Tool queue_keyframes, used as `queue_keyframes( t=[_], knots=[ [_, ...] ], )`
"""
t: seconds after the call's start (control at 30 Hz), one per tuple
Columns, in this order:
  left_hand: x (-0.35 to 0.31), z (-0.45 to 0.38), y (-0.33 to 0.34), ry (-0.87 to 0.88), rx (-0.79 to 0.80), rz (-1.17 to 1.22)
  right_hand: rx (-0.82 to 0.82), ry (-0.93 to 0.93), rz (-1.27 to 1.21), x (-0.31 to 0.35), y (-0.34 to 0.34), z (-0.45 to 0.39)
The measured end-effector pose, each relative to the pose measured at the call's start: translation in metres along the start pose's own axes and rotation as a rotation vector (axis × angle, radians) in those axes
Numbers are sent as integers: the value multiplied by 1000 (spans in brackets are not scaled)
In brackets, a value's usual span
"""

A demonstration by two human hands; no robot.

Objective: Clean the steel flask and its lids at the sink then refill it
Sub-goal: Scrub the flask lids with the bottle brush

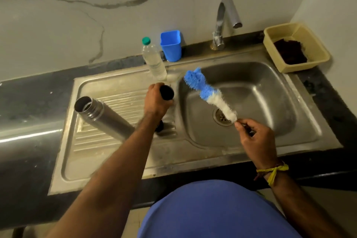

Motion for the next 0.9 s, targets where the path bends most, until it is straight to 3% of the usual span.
queue_keyframes(
  t=[0.13,0.23,0.4,0.47,0.57,0.63,0.7,0.8,0.87,0.9],
  knots=[
    [-42,6,7,469,-32,50,-17,-109,98,0,-13,8],
    [-52,0,6,585,1,25,-77,-219,311,6,-15,11],
    [-75,-6,7,852,97,-160,-108,-238,518,33,-17,3],
    [-78,-7,9,882,125,-185,-6,-119,485,40,-19,-8],
    [-75,-6,5,854,164,-151,450,400,154,31,-16,-19],
    [-74,-4,4,781,206,-128,611,590,44,26,-13,-15],
    [-72,-1,7,741,236,-144,530,446,167,26,-12,-15],
    [-70,6,11,707,224,-170,177,76,510,31,-14,-13],
    [-71,8,11,707,185,-165,115,46,450,34,-8,-10],
    [-73,9,10,715,168,-168,189,131,340,31,-4,-11]
  ],
)
Point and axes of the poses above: each hand's wrist, its own z-axis away from the middle knuckle, its own y-axis out of the palm, x = y × z, the point moved 4 cm from there along -z, towards the middle knuckle, and after that the axes turned 15 degrees about y, right-handed, at the moved point
